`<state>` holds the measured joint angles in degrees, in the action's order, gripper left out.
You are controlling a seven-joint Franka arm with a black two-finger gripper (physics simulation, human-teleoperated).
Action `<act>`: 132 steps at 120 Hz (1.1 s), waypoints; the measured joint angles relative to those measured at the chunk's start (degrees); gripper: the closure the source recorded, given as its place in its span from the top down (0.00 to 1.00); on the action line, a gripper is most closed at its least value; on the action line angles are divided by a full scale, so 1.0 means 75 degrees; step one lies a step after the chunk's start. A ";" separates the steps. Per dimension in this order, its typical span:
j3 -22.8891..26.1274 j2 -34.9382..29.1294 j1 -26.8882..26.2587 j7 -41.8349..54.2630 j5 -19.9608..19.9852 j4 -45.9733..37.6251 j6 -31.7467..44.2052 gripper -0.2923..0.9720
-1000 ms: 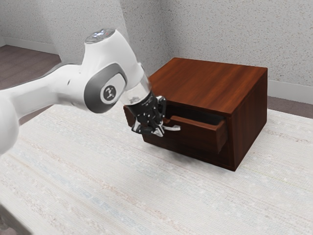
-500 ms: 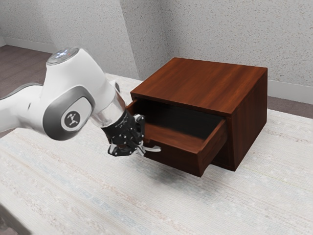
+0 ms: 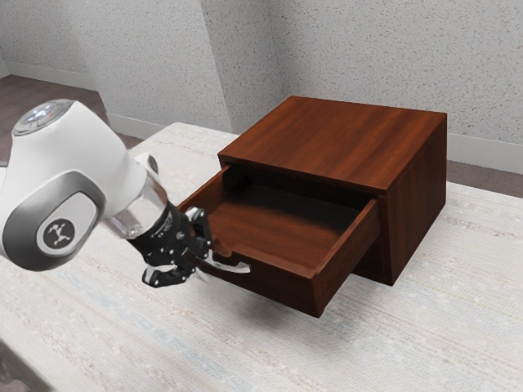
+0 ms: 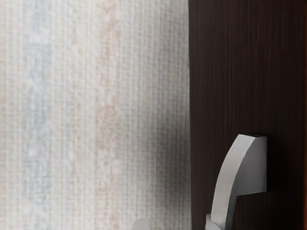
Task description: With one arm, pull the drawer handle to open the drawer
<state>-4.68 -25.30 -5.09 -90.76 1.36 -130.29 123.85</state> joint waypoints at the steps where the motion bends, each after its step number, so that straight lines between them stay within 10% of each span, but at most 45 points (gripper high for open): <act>1: 0.0000 -0.0015 0.0000 -0.0007 -0.0003 -0.0012 -0.0002 0.15; 30: 0.0435 -0.0215 -0.0009 -0.0138 -0.0263 0.0636 -0.0271 0.50; 50: 0.0589 0.0846 0.0507 -0.0189 -0.0343 0.3723 -0.1932 0.65; 81: 0.0854 0.0921 0.0852 -0.0220 0.0091 0.4791 -0.4378 0.74; 132: 0.0870 0.0914 0.0854 -0.0247 0.0191 0.4795 -0.5247 0.77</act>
<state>1.85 -18.44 1.32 -92.62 2.79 -94.33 84.50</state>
